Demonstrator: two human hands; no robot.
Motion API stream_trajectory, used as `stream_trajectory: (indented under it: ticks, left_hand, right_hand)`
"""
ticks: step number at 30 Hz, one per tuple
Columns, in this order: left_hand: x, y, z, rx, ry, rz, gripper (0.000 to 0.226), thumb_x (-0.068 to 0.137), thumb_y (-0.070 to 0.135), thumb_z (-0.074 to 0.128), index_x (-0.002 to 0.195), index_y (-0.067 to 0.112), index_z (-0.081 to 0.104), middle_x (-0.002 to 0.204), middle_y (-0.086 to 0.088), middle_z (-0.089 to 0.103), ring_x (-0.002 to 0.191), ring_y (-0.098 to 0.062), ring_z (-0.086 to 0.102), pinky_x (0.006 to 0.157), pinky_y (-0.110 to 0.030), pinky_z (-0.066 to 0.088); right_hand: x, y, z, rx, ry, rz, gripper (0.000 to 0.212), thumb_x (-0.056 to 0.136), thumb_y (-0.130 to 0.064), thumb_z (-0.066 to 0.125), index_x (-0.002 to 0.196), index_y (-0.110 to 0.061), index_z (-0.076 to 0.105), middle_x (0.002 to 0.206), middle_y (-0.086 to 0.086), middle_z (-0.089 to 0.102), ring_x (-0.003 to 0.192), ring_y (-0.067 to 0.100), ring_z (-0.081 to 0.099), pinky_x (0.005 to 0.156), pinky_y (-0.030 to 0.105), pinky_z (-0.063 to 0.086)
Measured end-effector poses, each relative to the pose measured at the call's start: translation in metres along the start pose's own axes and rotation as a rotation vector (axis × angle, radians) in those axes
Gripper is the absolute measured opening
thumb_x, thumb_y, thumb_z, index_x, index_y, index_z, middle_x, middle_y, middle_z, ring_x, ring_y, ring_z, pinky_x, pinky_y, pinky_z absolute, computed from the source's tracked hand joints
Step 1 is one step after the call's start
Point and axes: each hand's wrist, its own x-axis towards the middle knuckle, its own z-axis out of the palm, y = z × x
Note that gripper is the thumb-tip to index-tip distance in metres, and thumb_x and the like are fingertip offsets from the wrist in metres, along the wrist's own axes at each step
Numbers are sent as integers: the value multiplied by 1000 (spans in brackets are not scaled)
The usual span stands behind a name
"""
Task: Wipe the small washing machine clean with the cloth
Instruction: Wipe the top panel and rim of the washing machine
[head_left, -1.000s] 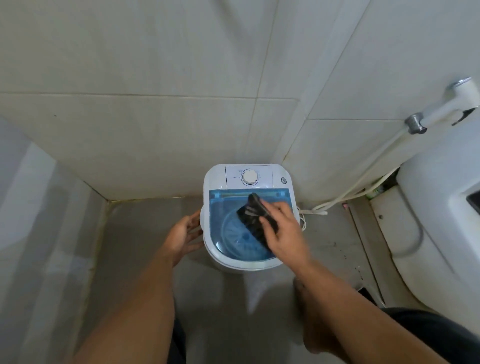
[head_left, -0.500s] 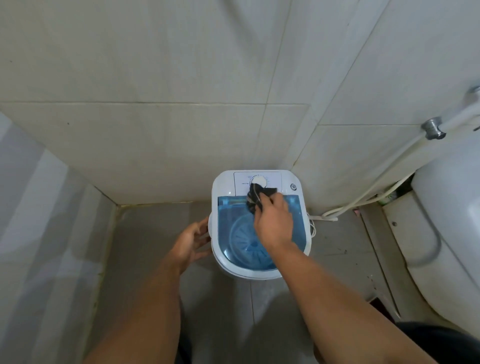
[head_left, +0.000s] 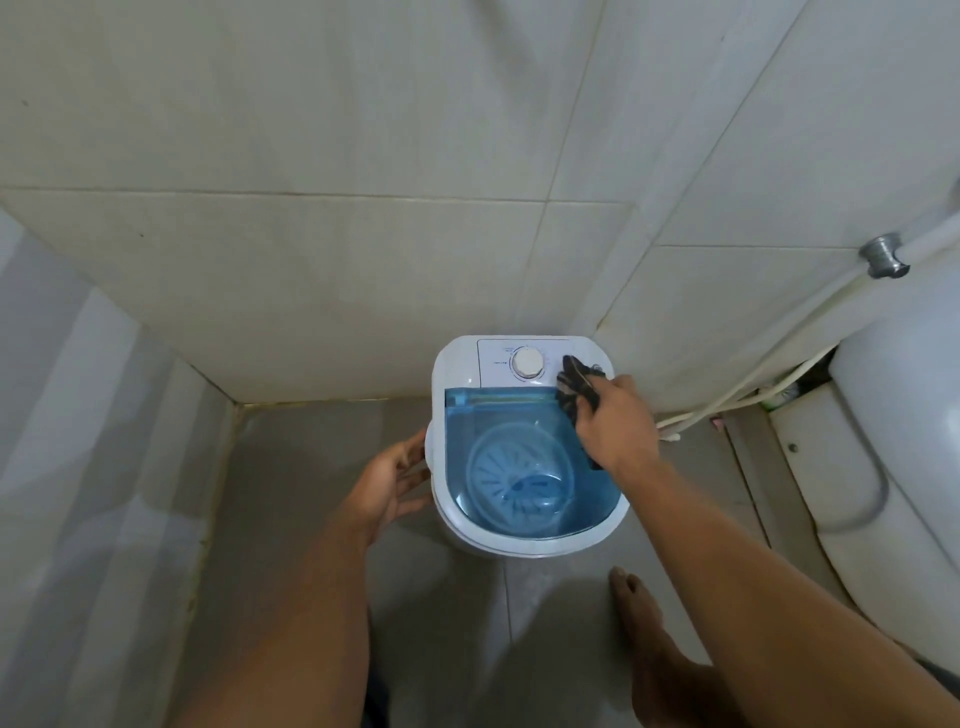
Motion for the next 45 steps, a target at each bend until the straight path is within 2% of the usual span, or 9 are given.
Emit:
stream_trajectory:
  ticks: [4,9,12,16,22,30,35,41,45]
  left_hand:
    - [-3,1,-2,-28,-3,-28,57,92,15,32,137,29,63,139,4,63,132,-20,55,110,-50,44]
    - [-5,6,0,-110,21,-73,49,92,20,30,120,21,69,142,-5,62,132,-26,54,106,-47,45]
    - [-4,7,0,-107,3,-76,59,90,21,29,139,24,61,144,-4,61,137,-25,51,113,-49,41]
    - [-3,3,-9,-165,-38,-79,58,89,27,33,137,25,64,142,-4,63,135,-26,53,114,-54,40]
    - [-2,5,-20,-333,-74,-98,73,86,79,43,130,25,64,133,-14,66,128,-34,60,112,-56,42]
    - [-31,17,-22,-144,273,-6,94,86,87,23,153,24,43,154,-13,49,136,-33,50,113,-52,39]
    - [-93,14,9,120,280,19,83,92,80,25,147,23,50,147,-11,55,133,-31,53,110,-51,40]
    - [-170,17,66,305,126,100,68,94,70,44,139,21,60,132,-6,66,121,-26,62,108,-48,46]
    - [-217,34,101,340,-6,166,76,77,79,57,135,29,61,130,0,67,119,-22,64,90,-40,53]
  right_hand:
    - [-27,-47,31,-41,10,-179,34,95,-28,53,128,-24,62,116,8,54,99,34,60,80,45,57]
    - [-14,-112,36,60,-312,-612,41,97,-26,57,138,-29,59,118,8,54,104,32,60,86,39,51]
    - [44,-130,26,53,-70,-447,34,97,-25,55,130,-22,63,115,12,53,96,34,60,79,41,53]
    - [56,-131,43,-177,-74,-384,33,96,-23,54,127,-14,59,123,16,49,103,39,57,79,46,52]
    - [-17,-124,75,-315,-124,-742,49,82,-21,70,130,-18,63,118,15,56,97,38,57,74,46,49]
    - [-139,-64,69,-563,-274,-1095,39,82,-23,67,120,-21,64,115,9,54,90,31,56,74,42,50]
    - [-195,-9,27,-840,-536,-728,36,97,-15,51,131,-11,62,134,19,48,120,43,48,96,53,40]
    - [-192,-13,-84,68,-394,-179,22,87,-33,65,107,-28,72,104,-1,73,102,24,69,86,34,54]
    - [-191,-35,-140,782,-312,-24,12,89,-23,75,97,-15,74,93,9,78,96,31,73,96,47,55]
